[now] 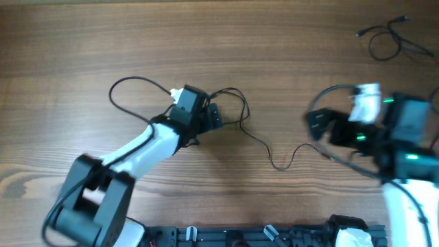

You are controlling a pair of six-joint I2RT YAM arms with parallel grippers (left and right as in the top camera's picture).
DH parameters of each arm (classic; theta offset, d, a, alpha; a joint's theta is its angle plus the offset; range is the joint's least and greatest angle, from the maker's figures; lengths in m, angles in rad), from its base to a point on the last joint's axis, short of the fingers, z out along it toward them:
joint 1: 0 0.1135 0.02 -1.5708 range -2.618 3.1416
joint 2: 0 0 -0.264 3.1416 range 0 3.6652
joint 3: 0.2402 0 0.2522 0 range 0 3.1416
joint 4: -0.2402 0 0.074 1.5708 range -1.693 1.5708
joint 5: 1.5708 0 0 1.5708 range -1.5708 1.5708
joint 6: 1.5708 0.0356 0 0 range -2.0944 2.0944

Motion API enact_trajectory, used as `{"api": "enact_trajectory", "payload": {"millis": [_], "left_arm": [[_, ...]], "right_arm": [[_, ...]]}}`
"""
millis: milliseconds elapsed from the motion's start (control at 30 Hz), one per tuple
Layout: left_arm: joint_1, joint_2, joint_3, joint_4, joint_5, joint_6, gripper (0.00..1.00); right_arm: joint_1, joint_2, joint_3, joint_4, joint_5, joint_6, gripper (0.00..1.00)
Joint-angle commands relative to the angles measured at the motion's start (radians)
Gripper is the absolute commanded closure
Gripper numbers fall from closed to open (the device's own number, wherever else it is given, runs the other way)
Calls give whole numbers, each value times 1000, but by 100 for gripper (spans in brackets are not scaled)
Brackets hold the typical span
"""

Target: Untangle cables

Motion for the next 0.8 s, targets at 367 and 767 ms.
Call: {"api": "enact_trajectory", "payload": {"millis": [367,767], "left_arm": [[364,-281,0,-197,-42,-93,0],[444,-281,0,-265,-42,-92,0]], "right_arm": [[644,382,-163,552,317,304,0],[635,267,-111,78,659,785,0]]}}
